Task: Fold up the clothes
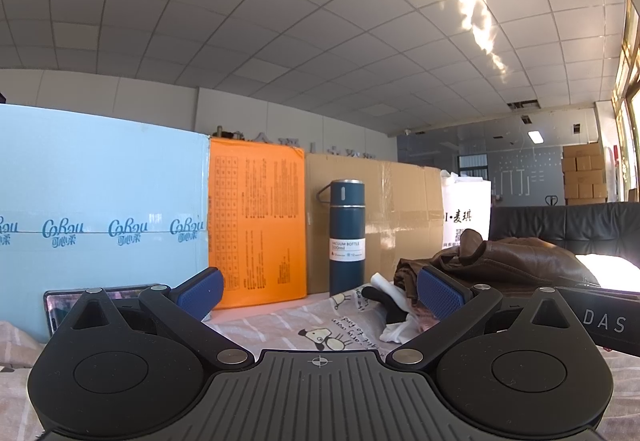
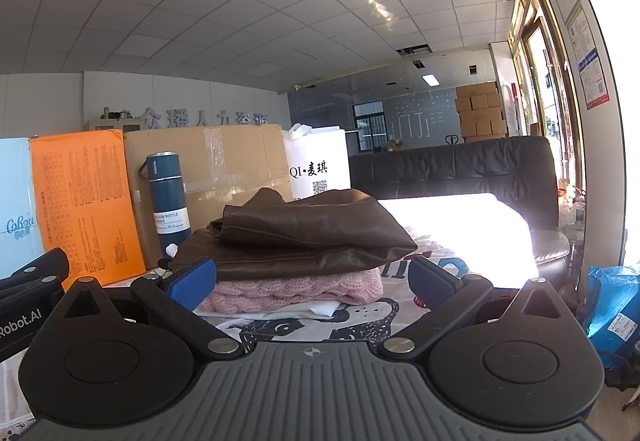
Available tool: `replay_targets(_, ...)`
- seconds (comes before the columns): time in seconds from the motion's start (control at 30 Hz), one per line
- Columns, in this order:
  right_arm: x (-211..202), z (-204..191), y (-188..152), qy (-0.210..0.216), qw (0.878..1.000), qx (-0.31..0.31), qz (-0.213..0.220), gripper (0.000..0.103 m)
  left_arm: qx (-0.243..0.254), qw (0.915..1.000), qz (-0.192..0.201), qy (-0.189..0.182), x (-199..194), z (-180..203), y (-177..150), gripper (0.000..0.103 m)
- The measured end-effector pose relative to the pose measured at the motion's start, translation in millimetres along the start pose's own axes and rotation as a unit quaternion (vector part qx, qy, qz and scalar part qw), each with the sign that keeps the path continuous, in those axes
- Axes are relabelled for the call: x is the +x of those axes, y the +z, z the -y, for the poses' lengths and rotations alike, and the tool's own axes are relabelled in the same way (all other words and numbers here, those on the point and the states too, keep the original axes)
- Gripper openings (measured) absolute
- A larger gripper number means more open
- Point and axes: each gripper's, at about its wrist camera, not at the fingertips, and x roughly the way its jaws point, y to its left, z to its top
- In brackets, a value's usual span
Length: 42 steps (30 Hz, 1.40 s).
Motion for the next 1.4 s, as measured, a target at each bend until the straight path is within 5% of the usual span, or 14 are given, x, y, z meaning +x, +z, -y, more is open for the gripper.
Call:
replay_targets(0.63, 10, -16, 2, 0.002, 1.000, -0.025, 0.017, 0.103, 0.007, 0.9999, 0.011, 0.009, -9, -1, 3, 0.103)
replay_targets(1.03, 20, -22, 3, 0.009, 0.997, -0.058, 0.041, 0.103, 0.020, 0.9976, -0.001, 0.066, -7, 4, 3, 0.103)
replay_targets(1.4, 15, -10, 3, -0.002, 0.999, -0.013, 0.052, 0.103, 0.012, 0.9978, -0.006, 0.064, -6, 2, 2, 0.103)
